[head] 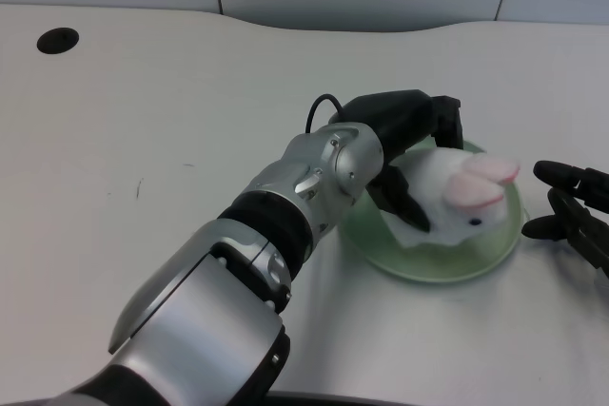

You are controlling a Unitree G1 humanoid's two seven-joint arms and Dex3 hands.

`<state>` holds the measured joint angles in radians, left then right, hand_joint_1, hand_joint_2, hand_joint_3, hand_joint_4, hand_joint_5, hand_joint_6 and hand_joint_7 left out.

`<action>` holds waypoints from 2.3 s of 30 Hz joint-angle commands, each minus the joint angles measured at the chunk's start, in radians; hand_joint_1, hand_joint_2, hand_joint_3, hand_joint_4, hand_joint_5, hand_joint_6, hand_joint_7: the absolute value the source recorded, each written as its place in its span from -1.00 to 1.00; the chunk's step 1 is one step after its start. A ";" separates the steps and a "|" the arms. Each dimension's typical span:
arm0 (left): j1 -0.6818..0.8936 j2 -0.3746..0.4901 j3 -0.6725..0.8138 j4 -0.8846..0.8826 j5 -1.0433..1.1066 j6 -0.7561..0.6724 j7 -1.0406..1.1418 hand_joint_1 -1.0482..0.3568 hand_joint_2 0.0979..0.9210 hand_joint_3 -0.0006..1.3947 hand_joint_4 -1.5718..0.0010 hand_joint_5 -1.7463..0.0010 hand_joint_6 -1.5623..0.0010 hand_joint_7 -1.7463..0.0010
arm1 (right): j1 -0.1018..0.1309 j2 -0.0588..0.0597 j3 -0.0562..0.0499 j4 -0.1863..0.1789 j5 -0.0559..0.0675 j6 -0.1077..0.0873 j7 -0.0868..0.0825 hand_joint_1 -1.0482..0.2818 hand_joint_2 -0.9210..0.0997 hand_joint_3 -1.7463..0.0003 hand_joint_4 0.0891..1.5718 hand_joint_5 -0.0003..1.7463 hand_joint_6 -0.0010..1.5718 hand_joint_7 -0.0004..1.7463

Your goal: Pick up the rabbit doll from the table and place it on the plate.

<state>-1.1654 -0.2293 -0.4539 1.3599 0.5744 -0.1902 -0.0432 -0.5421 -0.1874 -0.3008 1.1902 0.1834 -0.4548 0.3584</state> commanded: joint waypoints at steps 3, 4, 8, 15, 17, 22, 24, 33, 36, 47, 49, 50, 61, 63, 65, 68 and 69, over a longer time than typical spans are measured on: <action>-0.003 0.002 -0.002 0.000 0.002 -0.007 -0.022 -0.50 0.76 -0.97 0.99 0.00 0.99 0.14 | 0.005 -0.004 0.000 -0.012 0.005 0.002 -0.007 -0.05 -1.00 0.73 -0.11 0.12 0.25 -0.99; -0.002 0.001 -0.001 0.000 0.001 -0.005 -0.022 -0.51 0.76 -0.98 1.00 0.21 1.00 0.30 | 0.006 -0.005 0.002 -0.012 0.003 0.001 -0.008 -0.05 -1.00 0.73 -0.11 0.12 0.25 -0.99; 0.000 -0.005 -0.003 0.001 0.005 0.016 -0.006 -0.57 0.78 -0.99 1.00 0.81 1.00 0.71 | 0.007 -0.004 0.000 -0.013 0.008 0.000 0.001 -0.06 -1.00 0.73 -0.13 0.11 0.25 -0.99; -0.010 -0.003 -0.019 0.001 0.021 0.042 0.001 -0.64 0.83 -0.99 1.00 1.00 1.00 0.96 | 0.007 -0.007 -0.003 -0.011 0.011 0.002 0.009 -0.04 -1.00 0.72 -0.16 0.09 0.24 -0.99; -0.012 -0.001 -0.019 0.000 0.020 0.043 0.002 -0.65 0.82 -0.99 1.00 1.00 1.00 0.96 | 0.007 -0.010 -0.002 -0.011 0.009 0.003 0.009 -0.04 -1.00 0.71 -0.17 0.08 0.23 -1.00; -0.021 0.005 -0.029 0.000 0.030 0.057 0.002 -0.69 0.85 -0.99 1.00 1.00 1.00 0.99 | 0.008 -0.012 0.000 -0.010 0.004 -0.007 0.002 -0.05 -1.00 0.71 -0.13 0.10 0.24 -0.99; -0.021 0.005 -0.027 0.000 0.032 0.057 0.002 -0.69 0.85 -0.99 1.00 1.00 1.00 1.00 | 0.008 -0.012 0.001 -0.010 0.004 -0.007 0.002 -0.05 -1.00 0.71 -0.13 0.10 0.24 -0.99; -0.041 0.173 0.172 -0.049 -0.165 -0.058 -0.173 -0.82 1.00 -0.91 1.00 1.00 0.94 0.97 | -0.012 -0.034 -0.003 0.011 0.001 0.005 0.003 -0.05 -1.00 0.72 -0.21 0.17 0.25 -0.99; -0.022 0.228 0.233 -0.059 -0.229 -0.087 -0.227 -0.77 1.00 -0.75 0.99 1.00 0.94 0.97 | -0.020 -0.042 -0.004 0.021 0.000 0.005 0.009 -0.04 -1.00 0.72 -0.22 0.11 0.24 -0.99; 0.079 0.365 0.383 -0.118 -0.392 -0.148 -0.336 -0.58 1.00 -0.57 0.86 0.92 0.85 0.96 | -0.039 -0.062 -0.004 0.056 -0.009 -0.007 0.035 -0.09 -1.00 0.72 -0.12 -0.03 0.26 -0.99; 0.128 0.403 0.409 -0.147 -0.423 -0.168 -0.371 -0.57 1.00 -0.56 0.82 0.91 0.81 0.95 | -0.039 -0.061 -0.005 0.057 -0.008 -0.016 0.041 -0.08 -1.00 0.72 -0.10 -0.03 0.26 -0.99; 0.146 0.416 0.415 -0.159 -0.432 -0.174 -0.381 -0.58 1.00 -0.54 0.79 0.89 0.78 0.94 | -0.039 -0.061 -0.006 0.058 -0.008 -0.019 0.043 -0.08 -1.00 0.72 -0.09 -0.02 0.27 -0.99; 0.474 0.461 0.536 -0.486 -0.622 0.004 -0.433 -0.35 1.00 -0.60 0.30 0.66 0.42 0.90 | -0.036 -0.060 -0.002 0.050 -0.025 -0.016 0.026 -0.09 -1.00 0.73 -0.11 -0.06 0.25 -1.00; 0.528 0.461 0.542 -0.567 -0.643 0.061 -0.433 -0.35 1.00 -0.59 0.27 0.64 0.38 0.90 | -0.035 -0.060 -0.003 0.050 -0.024 -0.018 0.028 -0.08 -1.00 0.72 -0.10 -0.05 0.25 -1.00; 0.585 0.456 0.552 -0.639 -0.666 0.100 -0.429 -0.33 1.00 -0.58 0.25 0.56 0.35 0.92 | -0.035 -0.060 -0.003 0.050 -0.025 -0.019 0.027 -0.09 -1.00 0.72 -0.10 -0.05 0.25 -1.00; 0.663 0.458 0.559 -0.722 -0.689 0.150 -0.429 -0.36 1.00 -0.52 0.32 0.28 0.26 0.96 | -0.036 -0.059 -0.009 0.052 -0.018 -0.013 0.036 -0.10 -1.00 0.73 -0.10 -0.05 0.25 -1.00; 0.673 0.459 0.558 -0.738 -0.692 0.162 -0.427 -0.36 1.00 -0.52 0.34 0.22 0.24 0.96 | -0.036 -0.059 -0.010 0.052 -0.017 -0.012 0.037 -0.10 -1.00 0.74 -0.11 -0.05 0.25 -1.00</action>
<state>-0.5126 0.2145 0.0973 0.6493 -0.1046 -0.0484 -0.4694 -0.5849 -0.2358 -0.3051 1.2402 0.1586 -0.4678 0.3953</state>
